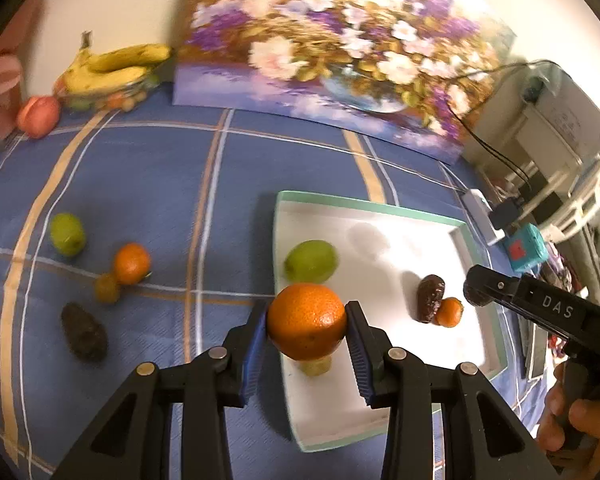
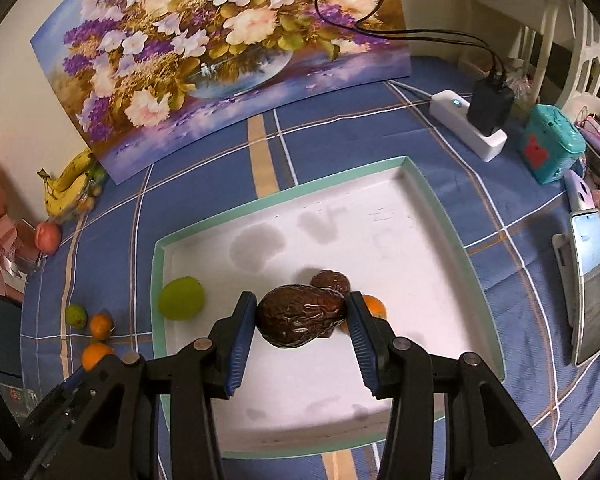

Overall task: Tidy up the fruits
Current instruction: 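Carry the orange with the left tool while the right tool carries the date over the tray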

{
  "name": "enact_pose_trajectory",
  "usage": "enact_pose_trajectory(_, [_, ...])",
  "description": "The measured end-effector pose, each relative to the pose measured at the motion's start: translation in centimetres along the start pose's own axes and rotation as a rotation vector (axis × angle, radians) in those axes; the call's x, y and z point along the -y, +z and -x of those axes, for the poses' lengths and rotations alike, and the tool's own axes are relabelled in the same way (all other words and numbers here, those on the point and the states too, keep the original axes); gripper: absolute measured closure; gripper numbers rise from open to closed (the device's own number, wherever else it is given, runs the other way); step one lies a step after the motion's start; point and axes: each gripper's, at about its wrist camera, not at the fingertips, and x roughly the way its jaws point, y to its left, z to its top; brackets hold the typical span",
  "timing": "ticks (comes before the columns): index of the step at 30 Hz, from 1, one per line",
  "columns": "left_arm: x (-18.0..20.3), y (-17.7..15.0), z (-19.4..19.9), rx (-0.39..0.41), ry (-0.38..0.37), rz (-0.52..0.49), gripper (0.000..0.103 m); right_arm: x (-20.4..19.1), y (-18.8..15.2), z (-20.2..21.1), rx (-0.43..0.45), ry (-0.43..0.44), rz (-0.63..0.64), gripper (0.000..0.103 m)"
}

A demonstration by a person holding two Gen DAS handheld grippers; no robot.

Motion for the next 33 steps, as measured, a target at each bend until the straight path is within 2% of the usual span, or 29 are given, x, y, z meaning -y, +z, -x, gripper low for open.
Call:
enact_pose_trajectory(8, [1.7,0.0,-2.4,-0.014,0.012,-0.084,0.063,0.9,0.0,-0.2,-0.007,-0.002,-0.018,0.055])
enact_pose_trajectory(13, [2.2,-0.3,-4.0,-0.032,0.035,-0.116,0.063,1.8,-0.6,-2.0,-0.078,-0.033,-0.019,0.055])
enact_pose_trajectory(18, [2.3,-0.5,-5.0,-0.046,0.054,-0.132,0.063,2.5,-1.4,-3.5,-0.134,-0.05,-0.015,0.055])
enact_pose_trajectory(33, [2.2,-1.1,-6.9,-0.107,0.076,-0.141,0.062,2.5,-2.5,-5.7,-0.218,-0.074,0.025,0.055])
